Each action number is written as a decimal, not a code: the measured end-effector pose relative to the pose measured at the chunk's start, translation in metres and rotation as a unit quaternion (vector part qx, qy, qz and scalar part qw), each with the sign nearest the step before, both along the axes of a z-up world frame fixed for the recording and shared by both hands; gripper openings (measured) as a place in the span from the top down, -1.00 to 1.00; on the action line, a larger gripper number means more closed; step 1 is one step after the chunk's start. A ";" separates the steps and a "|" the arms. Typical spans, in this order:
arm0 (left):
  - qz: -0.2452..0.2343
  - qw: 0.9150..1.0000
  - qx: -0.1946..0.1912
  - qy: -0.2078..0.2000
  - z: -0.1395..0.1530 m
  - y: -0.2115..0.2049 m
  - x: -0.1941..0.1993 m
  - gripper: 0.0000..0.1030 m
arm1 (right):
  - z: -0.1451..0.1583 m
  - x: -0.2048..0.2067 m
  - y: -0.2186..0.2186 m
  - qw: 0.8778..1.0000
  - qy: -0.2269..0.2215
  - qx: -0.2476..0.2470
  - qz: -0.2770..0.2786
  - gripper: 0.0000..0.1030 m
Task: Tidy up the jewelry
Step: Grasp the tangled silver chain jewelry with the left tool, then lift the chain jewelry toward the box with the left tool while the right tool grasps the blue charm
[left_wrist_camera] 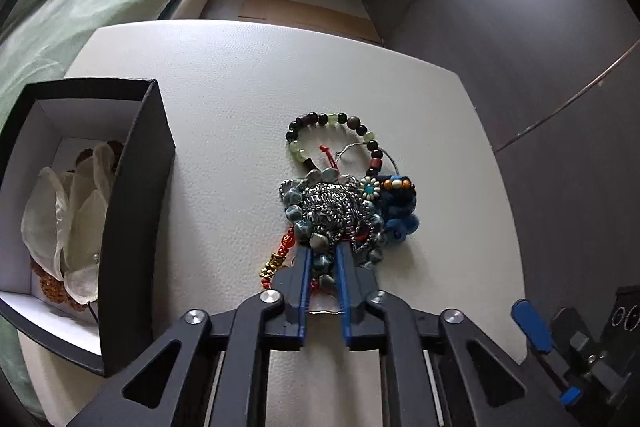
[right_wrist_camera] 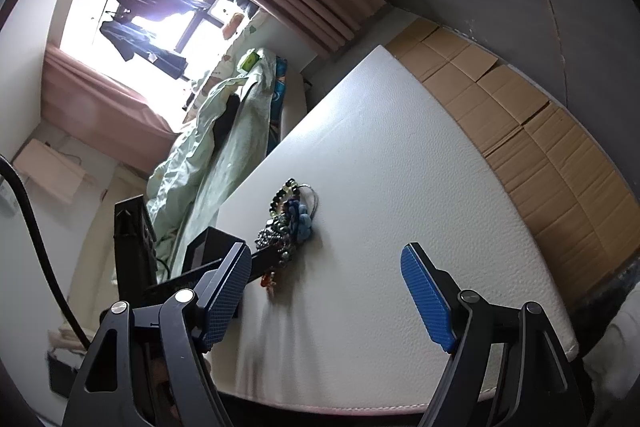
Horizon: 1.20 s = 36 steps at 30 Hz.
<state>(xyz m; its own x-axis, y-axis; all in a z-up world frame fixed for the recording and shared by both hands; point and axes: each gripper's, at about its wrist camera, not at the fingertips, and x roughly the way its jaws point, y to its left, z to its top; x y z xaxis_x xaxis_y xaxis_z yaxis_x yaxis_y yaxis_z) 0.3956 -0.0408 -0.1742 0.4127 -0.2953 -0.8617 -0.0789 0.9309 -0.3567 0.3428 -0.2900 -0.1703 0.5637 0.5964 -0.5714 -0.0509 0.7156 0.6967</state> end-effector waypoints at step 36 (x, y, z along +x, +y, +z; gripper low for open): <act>-0.032 0.990 -0.032 -0.131 0.116 0.065 -0.022 0.81 | -0.018 0.069 0.075 0.998 0.053 -0.010 0.045 0.01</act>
<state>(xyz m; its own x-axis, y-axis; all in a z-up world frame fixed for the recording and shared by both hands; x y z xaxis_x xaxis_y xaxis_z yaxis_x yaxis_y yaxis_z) 0.3738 0.0242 -0.0586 0.5985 -0.3776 -0.7065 0.0820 0.9062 -0.4148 0.4115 -0.2154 -0.1882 0.4436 0.6292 -0.6382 -0.0420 0.7259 0.6865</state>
